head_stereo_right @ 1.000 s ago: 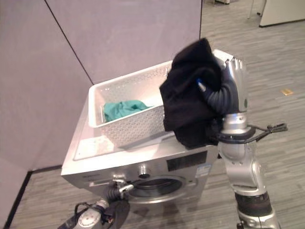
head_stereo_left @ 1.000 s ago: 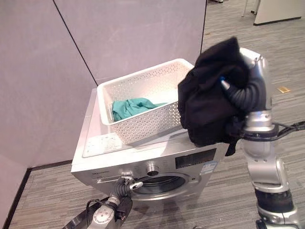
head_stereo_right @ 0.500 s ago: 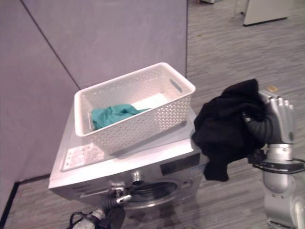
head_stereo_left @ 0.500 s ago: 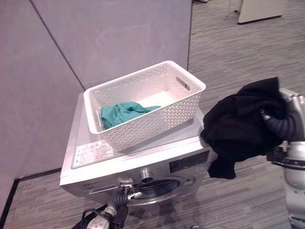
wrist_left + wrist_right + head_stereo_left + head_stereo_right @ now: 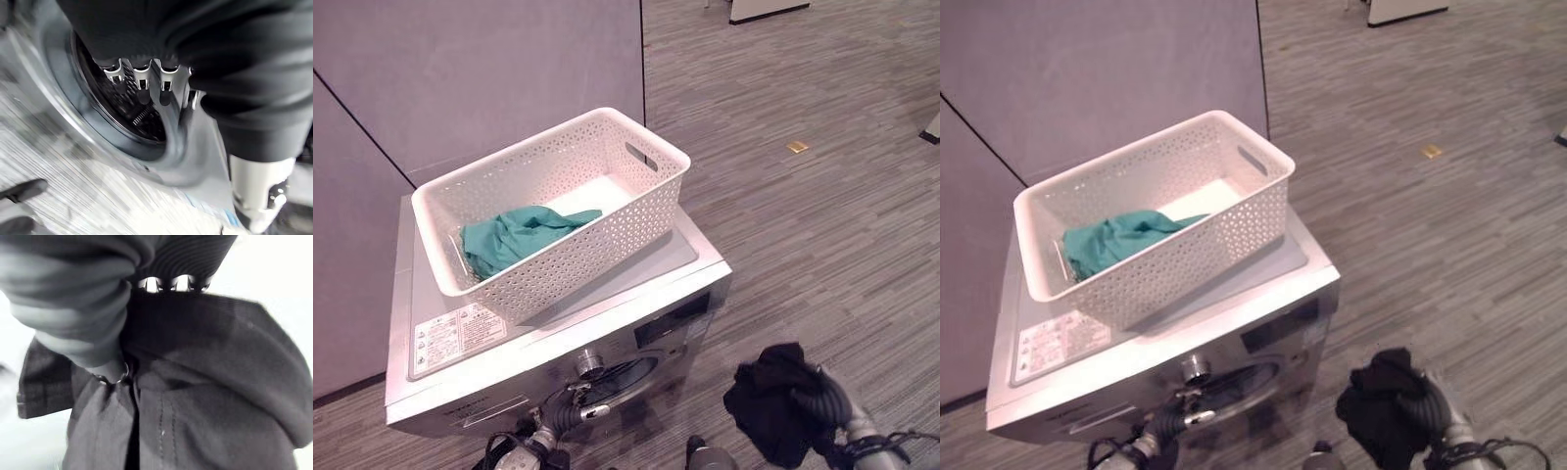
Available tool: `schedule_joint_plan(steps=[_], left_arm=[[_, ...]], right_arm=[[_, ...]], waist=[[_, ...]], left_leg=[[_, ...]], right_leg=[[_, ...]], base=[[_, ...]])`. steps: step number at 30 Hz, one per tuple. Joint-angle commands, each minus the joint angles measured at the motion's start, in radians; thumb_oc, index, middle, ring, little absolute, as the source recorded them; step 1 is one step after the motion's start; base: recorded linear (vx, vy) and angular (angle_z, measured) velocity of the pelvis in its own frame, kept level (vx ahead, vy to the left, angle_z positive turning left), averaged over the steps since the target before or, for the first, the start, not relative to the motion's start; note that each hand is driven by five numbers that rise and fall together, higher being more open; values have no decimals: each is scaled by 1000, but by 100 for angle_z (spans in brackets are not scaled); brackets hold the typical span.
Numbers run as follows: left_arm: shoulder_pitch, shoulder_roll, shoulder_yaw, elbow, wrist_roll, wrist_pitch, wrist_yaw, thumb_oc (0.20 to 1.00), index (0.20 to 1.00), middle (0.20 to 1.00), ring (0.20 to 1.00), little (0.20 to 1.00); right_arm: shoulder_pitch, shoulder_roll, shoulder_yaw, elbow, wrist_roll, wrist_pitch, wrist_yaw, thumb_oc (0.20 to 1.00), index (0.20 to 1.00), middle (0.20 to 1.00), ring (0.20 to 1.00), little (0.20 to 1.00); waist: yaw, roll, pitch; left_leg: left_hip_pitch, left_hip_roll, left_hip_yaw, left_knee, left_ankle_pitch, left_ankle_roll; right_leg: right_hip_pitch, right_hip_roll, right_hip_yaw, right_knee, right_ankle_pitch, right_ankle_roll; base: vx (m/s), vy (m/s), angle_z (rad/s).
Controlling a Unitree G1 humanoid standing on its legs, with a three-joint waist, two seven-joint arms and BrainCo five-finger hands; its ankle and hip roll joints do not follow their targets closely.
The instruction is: Grab the laundry basket,head to the washer,open it,put in the laundry and shut it.
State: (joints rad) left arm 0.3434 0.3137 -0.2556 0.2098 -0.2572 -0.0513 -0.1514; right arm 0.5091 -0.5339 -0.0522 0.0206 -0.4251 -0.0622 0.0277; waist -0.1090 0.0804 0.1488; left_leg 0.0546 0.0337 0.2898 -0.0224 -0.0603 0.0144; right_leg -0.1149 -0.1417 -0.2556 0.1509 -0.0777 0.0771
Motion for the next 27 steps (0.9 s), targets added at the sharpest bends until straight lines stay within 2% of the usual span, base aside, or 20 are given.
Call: schedule_joint_plan(steps=[1,3,5,8,15,19,23,25,27], left_arm=[[-42,33,90,-5,-44,-80,26,1000,1000,1000,1000,1000],[-47,38,87,-2,-48,-82,28,1000,1000,1000,1000,1000],[-86,60,45,-1,-42,-94,30,1000,1000,1000,1000,1000],[-126,76,13,-9,-25,-104,32,1000,1000,1000,1000,1000],[-230,82,-73,5,7,-118,57,1000,1000,1000,1000,1000],[-323,55,-146,41,16,-119,106,1000,1000,1000,1000,1000],[-376,34,-174,78,19,-124,138,1000,1000,1000,1000,1000],[-402,23,-187,96,27,-121,151,1000,1000,1000,1000,1000],[-426,5,-197,124,32,-124,161,1000,1000,1000,1000,1000]], right_arm=[[-110,-34,14,-43,91,-49,-1,200,200,200,200,200],[-132,-33,43,-20,107,-51,2,200,200,200,200,200],[-256,-31,192,17,151,-64,26,200,200,200,200,200],[-333,-21,278,23,173,-77,30,200,200,200,200,200],[-479,17,412,48,224,-82,6,200,200,200,200,200],[-614,76,530,101,274,-77,-45,200,200,200,200,200],[-689,100,594,129,298,-83,-69,200,200,200,200,200],[-697,96,607,137,315,-81,-77,200,200,200,200,200],[-693,84,608,138,320,-80,-87,200,200,200,200,200]], waist=[[17,-44,-19],[24,-45,-9],[58,-39,41],[71,-40,72],[95,-51,119],[127,-68,141],[143,-89,142],[151,-97,140],[145,-104,157]], left_leg=[[-33,-16,-70,77,-55,13],[-44,-14,-78,83,-51,11],[-93,-17,-104,89,-30,3],[-143,-15,-115,94,-14,-1],[-242,1,-147,101,32,-18],[-317,57,-192,78,96,-57],[-350,123,-215,43,163,-100],[-355,159,-208,26,195,-129],[-367,190,-162,81,192,-138]], right_leg=[[114,-75,-76,-137,77,55],[112,-77,-87,-137,78,54],[89,-87,-122,-134,87,57],[44,-93,-130,-129,96,56],[-36,-85,-142,-117,99,41],[-65,-40,-169,-149,80,13],[-55,29,-201,-206,65,-9],[-42,62,-219,-227,45,-23],[-14,76,-243,-236,28,-43]], base=[[-59,-58,8],[-62,-40,16],[-157,-38,43],[-154,-19,33],[-150,-75,16],[-149,-245,32],[-100,-261,29],[-74,-253,15],[-122,-216,37]])
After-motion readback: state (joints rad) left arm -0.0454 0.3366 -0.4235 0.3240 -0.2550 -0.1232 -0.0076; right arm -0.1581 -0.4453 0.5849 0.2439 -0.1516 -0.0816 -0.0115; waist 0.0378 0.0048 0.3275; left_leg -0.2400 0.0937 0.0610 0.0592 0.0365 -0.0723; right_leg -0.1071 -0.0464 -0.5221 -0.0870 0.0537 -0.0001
